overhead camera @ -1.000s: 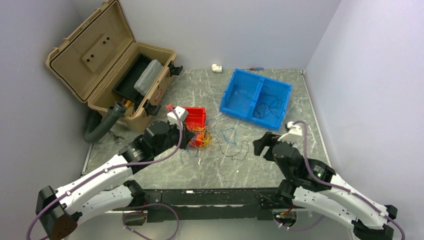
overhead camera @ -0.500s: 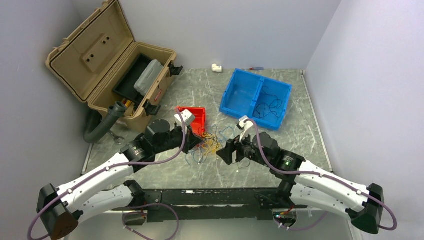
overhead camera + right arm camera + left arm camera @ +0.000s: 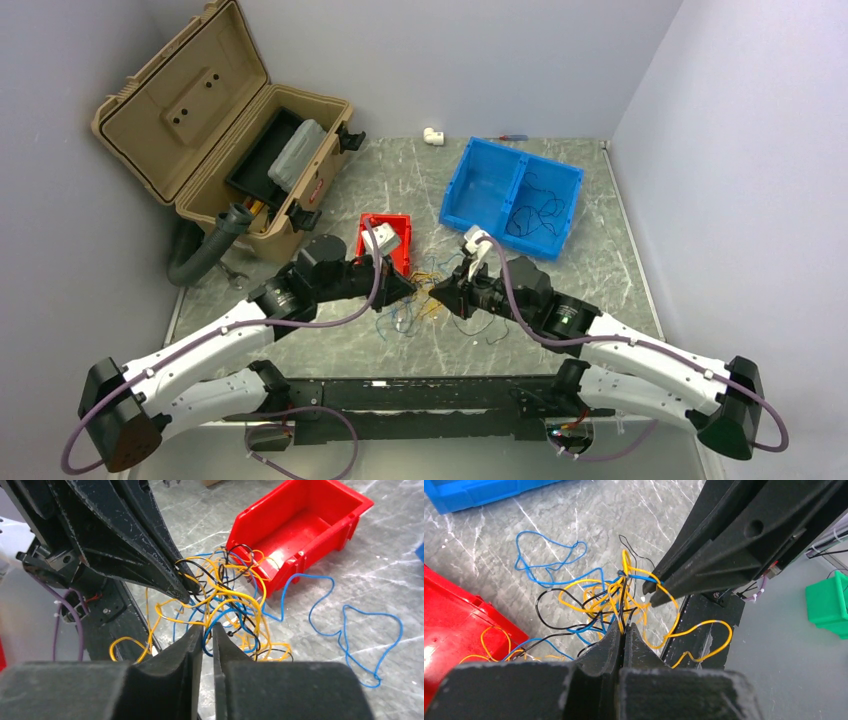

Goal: Untangle the cables
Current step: Untie the cable.

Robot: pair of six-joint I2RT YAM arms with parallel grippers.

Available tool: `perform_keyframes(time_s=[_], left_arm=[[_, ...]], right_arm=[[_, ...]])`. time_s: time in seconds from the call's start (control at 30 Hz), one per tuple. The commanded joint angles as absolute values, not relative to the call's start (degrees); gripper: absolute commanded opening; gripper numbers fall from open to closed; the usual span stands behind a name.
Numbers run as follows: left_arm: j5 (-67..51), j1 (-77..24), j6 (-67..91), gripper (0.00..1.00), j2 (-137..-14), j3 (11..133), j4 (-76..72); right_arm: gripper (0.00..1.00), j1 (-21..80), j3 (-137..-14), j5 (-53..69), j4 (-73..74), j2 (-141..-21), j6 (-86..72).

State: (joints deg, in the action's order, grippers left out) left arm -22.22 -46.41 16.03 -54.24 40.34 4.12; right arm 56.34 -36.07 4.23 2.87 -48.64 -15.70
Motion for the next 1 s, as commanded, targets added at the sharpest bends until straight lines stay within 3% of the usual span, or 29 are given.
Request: perform_keyframes(time_s=[0.0,0.3,0.7,0.87,0.97], left_arm=[[-23.3,-46.41,15.52,0.0,-54.91,43.45,2.0],[-7.66,-46.31,19.38,0.0,-54.14,42.66,6.69],[-1.37,-46.18,21.09,0.0,-53.7,42.67,8.59],[8.67,-46.12,24.73,0.0,-53.28,43.6,14.19],[10.45,-46.01,25.72,0.0,-51.64,42.28,13.73]], right_arm=[[0.02,56.41,-36.21,-3.51,-0.82,-45.74,-18.27],[0.0,56.34,-37.36,-38.18,23.8,-39.58,-36.21],[0.0,56.31,-38.61,-54.58,44.5,-25.58,-50.79],[0.0,56.33,-44.37,-65.71,66.65,-24.8,-71.88],[0.0,56.36,-46.3,-68.02,72.12,-24.16,-75.42]])
